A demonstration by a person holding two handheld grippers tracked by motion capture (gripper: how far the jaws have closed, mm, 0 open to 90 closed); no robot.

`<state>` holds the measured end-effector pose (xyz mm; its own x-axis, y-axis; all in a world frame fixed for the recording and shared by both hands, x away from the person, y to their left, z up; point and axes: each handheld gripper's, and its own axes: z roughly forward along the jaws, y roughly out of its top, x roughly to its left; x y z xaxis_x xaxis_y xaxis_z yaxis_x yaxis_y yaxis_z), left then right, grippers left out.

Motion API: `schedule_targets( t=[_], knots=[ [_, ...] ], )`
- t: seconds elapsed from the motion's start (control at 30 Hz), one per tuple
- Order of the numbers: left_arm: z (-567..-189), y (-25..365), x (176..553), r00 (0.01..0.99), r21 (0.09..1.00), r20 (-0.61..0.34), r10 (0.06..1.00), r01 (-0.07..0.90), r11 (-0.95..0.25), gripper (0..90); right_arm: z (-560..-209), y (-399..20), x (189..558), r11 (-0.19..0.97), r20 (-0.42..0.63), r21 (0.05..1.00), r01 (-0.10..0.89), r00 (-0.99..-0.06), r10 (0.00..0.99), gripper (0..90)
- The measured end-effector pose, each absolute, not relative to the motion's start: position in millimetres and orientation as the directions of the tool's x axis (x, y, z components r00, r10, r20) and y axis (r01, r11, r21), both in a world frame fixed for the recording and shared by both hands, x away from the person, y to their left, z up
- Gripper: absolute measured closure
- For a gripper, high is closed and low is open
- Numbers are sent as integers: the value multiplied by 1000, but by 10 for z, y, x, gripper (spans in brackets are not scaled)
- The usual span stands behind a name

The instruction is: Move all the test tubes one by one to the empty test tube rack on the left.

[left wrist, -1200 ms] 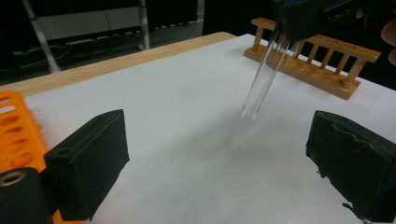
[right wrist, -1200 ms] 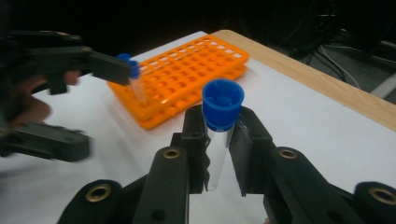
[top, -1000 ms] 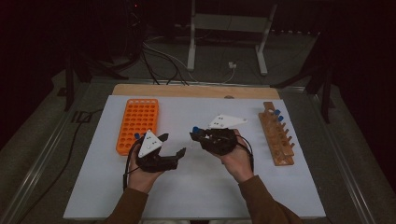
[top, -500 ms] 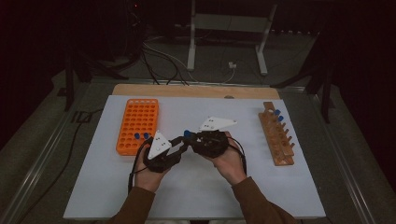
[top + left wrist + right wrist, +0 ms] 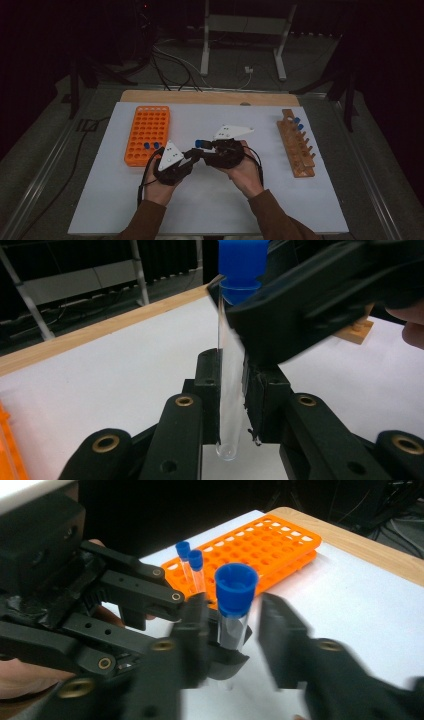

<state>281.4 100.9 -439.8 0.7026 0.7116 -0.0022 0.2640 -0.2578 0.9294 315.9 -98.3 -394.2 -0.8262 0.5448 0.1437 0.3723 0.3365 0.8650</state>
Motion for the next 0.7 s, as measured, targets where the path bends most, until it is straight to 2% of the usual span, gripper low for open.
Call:
schedule_targets(
  t=[0.07,0.17,0.3,0.7],
  knots=[
    [-4397,1037,2817,697,929,-8,717,270,-252,780,-3939,-1006,3159,332,138,866,374,-817,560,406],
    [-4391,1099,2827,686,930,-15,728,277,-242,780,-3940,-1062,3165,329,129,866,377,-804,581,315],
    [-4389,1210,2829,666,931,-32,746,292,-220,780,-3956,-1150,3180,320,116,865,385,-776,620,150],
    [-4368,1483,2799,623,934,-50,781,307,-185,780,-4059,-1434,3200,300,105,860,412,-720,686,41]
  ],
)
